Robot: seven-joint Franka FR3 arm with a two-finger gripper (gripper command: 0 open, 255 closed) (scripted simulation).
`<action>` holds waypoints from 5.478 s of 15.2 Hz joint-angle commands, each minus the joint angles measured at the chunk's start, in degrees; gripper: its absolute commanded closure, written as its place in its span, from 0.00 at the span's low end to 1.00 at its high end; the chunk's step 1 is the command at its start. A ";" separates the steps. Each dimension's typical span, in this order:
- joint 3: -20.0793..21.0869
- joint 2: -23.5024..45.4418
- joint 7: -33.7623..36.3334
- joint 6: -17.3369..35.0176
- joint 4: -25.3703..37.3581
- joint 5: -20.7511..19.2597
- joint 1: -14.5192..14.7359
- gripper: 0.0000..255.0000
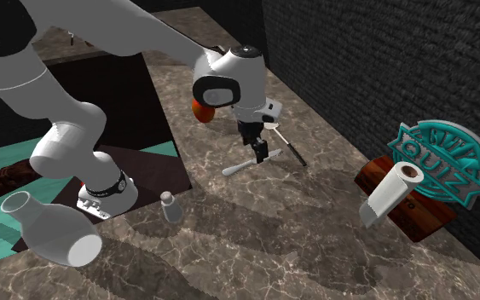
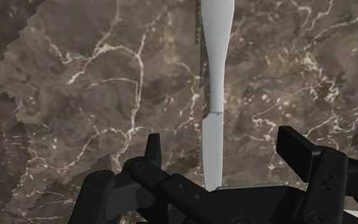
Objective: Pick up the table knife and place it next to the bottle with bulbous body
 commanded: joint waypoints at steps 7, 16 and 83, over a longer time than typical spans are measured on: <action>0.42 5.67 -0.20 6.76 -0.62 -0.47 0.41 0.00; 0.40 6.63 -0.06 7.93 -0.85 -0.66 0.41 0.00; 0.05 -4.02 -1.46 -36.18 32.69 0.94 0.20 1.00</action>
